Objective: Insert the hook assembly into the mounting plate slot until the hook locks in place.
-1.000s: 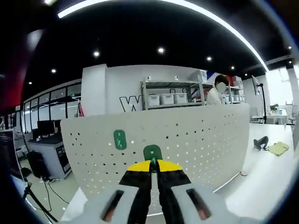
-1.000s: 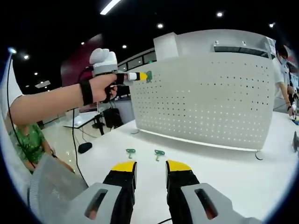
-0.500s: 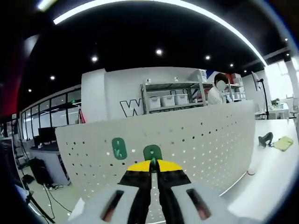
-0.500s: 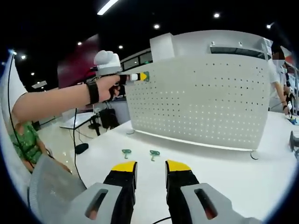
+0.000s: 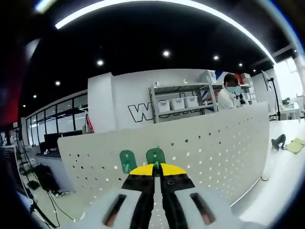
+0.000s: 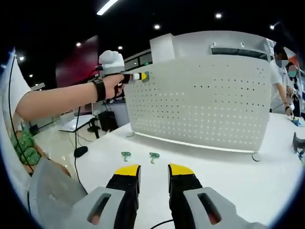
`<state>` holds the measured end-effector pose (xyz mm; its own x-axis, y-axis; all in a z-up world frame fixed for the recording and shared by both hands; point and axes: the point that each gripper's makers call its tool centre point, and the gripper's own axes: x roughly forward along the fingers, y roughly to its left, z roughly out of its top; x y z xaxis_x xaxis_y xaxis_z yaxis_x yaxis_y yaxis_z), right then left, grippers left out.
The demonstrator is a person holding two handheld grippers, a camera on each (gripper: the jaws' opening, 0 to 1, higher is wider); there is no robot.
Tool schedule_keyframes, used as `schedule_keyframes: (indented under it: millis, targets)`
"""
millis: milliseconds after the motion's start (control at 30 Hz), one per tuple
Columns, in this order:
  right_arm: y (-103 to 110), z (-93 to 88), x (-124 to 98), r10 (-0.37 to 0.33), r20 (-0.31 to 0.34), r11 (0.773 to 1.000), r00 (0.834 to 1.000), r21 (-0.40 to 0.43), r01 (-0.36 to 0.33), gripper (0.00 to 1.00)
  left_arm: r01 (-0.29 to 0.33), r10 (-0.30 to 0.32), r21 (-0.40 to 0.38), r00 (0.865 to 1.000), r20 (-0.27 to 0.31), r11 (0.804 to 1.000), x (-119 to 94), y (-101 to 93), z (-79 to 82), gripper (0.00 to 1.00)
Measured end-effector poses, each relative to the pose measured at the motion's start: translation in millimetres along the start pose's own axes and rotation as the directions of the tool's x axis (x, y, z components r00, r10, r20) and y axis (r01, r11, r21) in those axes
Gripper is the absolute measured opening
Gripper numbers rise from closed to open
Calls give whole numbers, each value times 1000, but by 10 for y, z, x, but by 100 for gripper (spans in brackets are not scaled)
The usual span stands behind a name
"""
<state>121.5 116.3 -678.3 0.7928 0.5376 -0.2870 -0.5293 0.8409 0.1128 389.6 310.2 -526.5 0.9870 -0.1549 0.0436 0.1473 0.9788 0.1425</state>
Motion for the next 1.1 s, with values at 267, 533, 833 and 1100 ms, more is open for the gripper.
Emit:
schedule_keyframes:
  millis: [267,533,833,1100]
  targets:
    - [-40,10,-2,-9,-6,1000,1000,-1,9,23,6,-6,20,1000,4,1000,118,-35,32,3]
    - [-67,34,-16,-17,-5,1000,1000,-3,16,22,0,0,20,1000,-4,1000,184,-27,-3,3]
    - [-87,43,5,-24,-2,1000,1000,11,24,22,-12,12,-2,1000,1,1000,219,-16,-9,3]
    - [-130,31,-13,-39,0,999,999,22,39,22,-20,20,-1,1000,-16,1000,266,-41,-45,4]
